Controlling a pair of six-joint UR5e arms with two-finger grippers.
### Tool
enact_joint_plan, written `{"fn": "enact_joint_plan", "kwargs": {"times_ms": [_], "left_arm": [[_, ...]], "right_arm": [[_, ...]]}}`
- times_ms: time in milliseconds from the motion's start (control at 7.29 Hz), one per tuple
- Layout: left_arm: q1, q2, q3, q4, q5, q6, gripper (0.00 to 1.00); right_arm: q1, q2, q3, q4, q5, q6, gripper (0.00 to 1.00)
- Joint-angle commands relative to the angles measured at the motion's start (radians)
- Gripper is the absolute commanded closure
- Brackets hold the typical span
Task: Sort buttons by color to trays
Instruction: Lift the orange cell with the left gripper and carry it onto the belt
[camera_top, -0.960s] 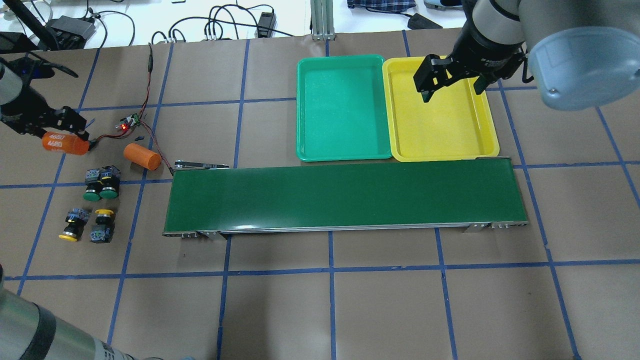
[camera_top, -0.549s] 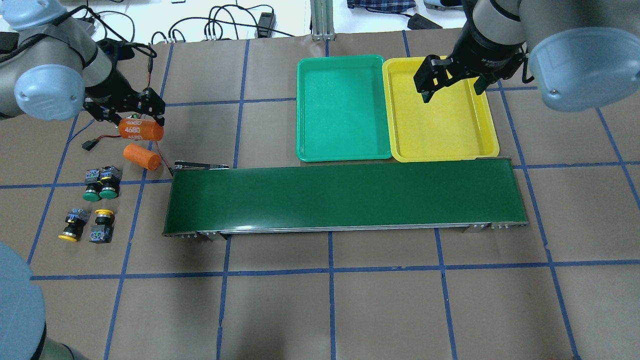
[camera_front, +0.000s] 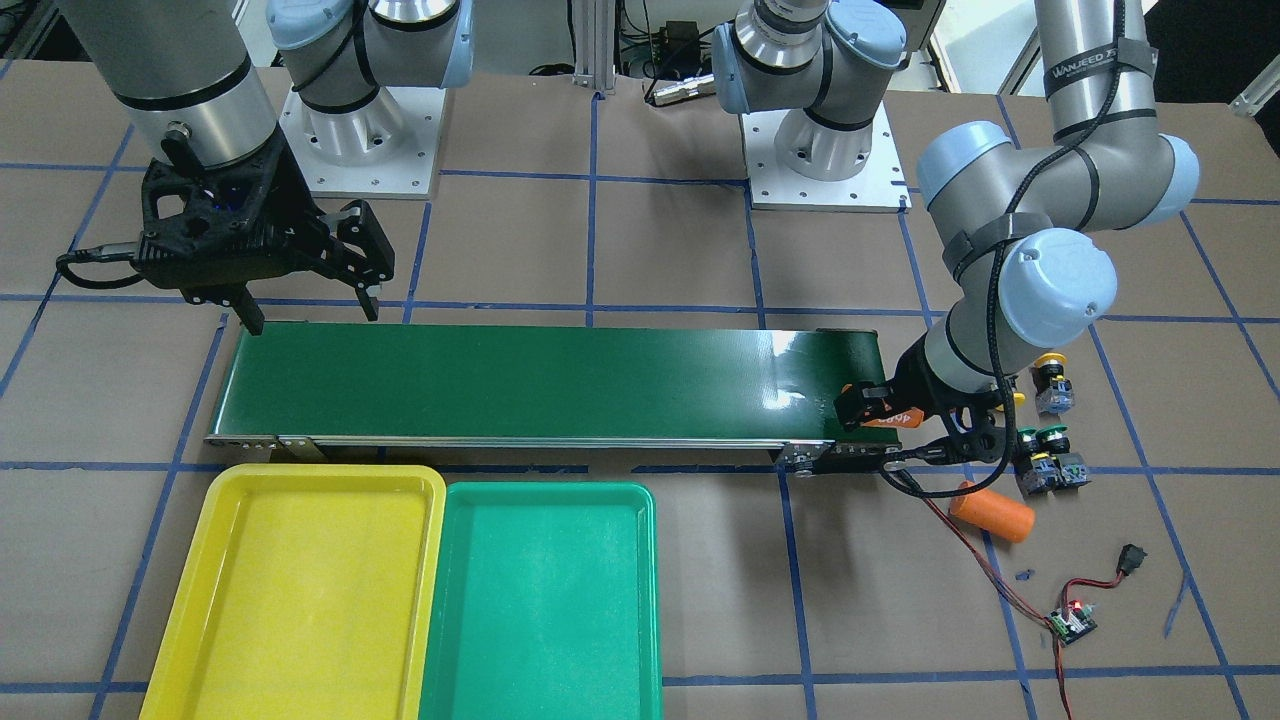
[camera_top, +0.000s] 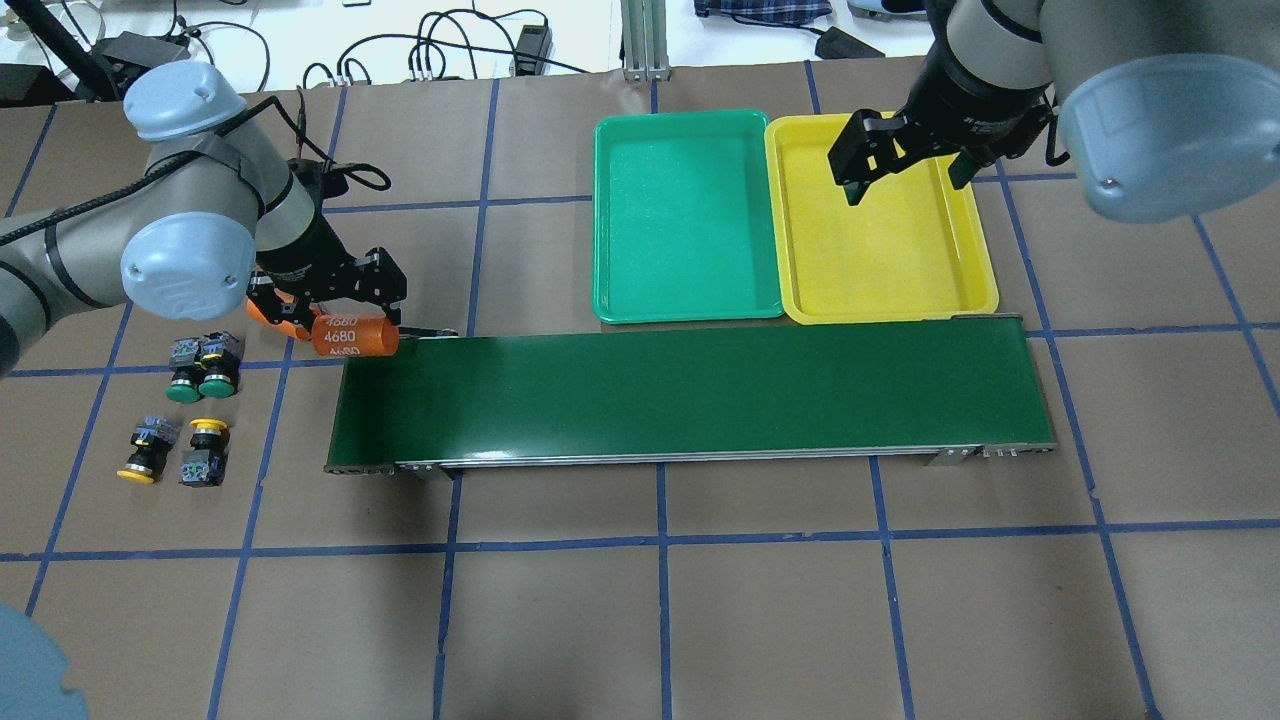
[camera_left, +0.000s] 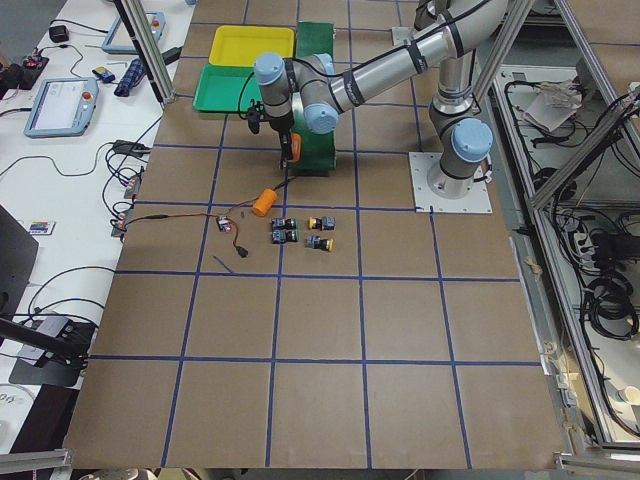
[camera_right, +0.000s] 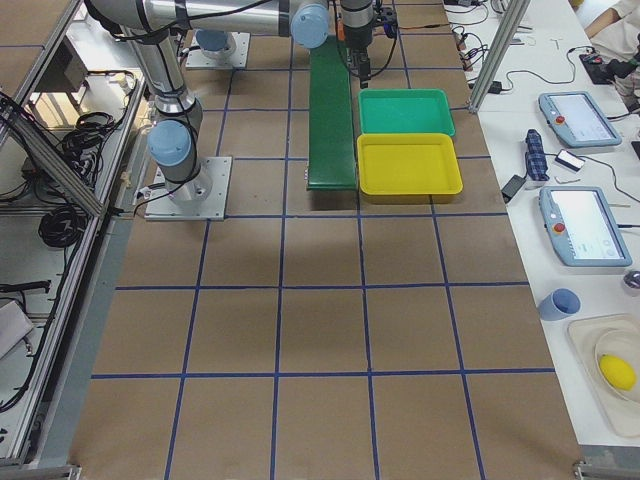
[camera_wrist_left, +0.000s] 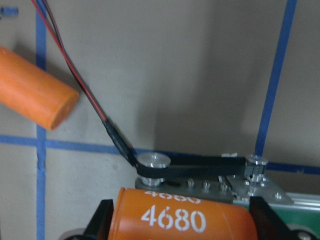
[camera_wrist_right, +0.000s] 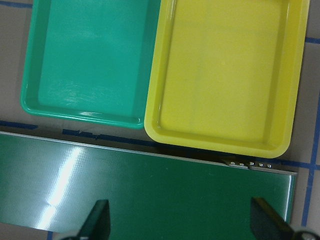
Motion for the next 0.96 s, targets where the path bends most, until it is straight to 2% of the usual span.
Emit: {"fn": "enact_joint_plan", "kwargs": {"times_ms": [0,137,274,686,823], "left_arm": [[-0.001,0.023,-0.053,0.003,-0.005,-0.005,1.0],[-0.002,0.026,-0.059,-0.002,-0.005,-0.003,0.62],[-0.013,0.028,-0.059,-0.006,-0.004,-0.002,0.01],[-0.031,0.058,-0.04,-0.008,0.004,-0.002,0.0],[-0.01,0.083,-0.006,-0.008,0.013,0.01,0.0]], "right_arm": [[0.0,0.0,0.0,0.0,0.0,0.0,0.0],[0.0,0.0,0.0,0.0,0.0,0.0,0.0],[0.0,0.002,0.0,0.0,0.0,0.0,0.0],[0.0,0.018,0.027,-0.017,0.0,-0.047,0.0],[0.0,0.02,0.069,-0.081,0.0,-0.046,0.0]]}}
